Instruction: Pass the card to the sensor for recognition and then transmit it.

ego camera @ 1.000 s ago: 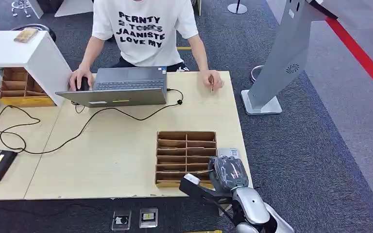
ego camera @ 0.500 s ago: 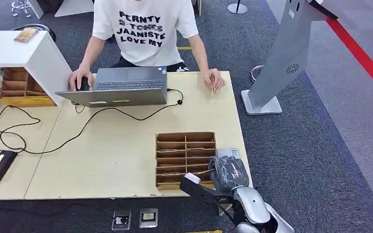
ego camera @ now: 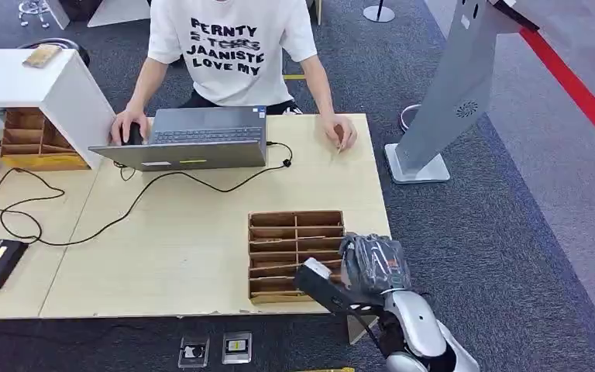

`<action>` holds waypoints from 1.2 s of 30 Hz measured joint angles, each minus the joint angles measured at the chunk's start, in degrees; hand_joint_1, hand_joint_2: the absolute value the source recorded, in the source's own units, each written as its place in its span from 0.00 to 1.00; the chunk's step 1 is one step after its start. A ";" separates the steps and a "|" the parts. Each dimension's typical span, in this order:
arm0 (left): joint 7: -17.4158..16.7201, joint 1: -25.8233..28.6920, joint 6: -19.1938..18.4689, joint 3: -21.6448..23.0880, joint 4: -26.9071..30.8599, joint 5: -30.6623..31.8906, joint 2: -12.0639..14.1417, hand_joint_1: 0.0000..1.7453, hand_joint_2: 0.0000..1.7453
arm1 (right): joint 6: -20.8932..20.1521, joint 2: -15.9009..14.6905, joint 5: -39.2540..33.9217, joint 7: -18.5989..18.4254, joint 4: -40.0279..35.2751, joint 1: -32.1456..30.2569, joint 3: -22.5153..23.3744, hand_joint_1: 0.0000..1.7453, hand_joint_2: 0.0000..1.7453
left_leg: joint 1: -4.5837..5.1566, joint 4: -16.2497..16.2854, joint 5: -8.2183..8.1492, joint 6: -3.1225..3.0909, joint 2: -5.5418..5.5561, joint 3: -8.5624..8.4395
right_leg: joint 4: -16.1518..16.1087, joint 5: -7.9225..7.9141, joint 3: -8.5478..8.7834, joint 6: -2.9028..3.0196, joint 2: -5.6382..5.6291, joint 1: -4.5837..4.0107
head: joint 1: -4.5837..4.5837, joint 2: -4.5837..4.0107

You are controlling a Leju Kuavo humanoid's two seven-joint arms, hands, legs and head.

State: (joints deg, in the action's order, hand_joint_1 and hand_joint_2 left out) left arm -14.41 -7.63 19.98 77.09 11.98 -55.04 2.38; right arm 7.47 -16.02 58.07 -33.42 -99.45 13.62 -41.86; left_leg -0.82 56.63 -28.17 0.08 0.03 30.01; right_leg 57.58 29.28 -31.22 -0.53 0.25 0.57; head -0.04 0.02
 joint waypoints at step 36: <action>-0.08 0.00 -0.48 -0.02 0.00 1.11 -0.22 0.00 0.00 | 3.11 -0.64 2.60 4.96 -10.28 0.38 6.71 1.00 1.00 | 0.00 0.00 0.00 0.00 0.00 0.04 | 0.01 0.00 0.00 0.00 0.00 0.00 | 0.02 0.00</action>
State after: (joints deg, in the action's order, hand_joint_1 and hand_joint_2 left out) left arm -14.49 -7.62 19.50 77.07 11.98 -53.92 2.16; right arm 10.58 -16.66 60.68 -28.46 -109.72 14.00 -35.15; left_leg -0.82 56.63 -28.17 0.08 0.03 30.05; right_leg 57.59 29.27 -31.22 -0.53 0.24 0.57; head -0.02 0.02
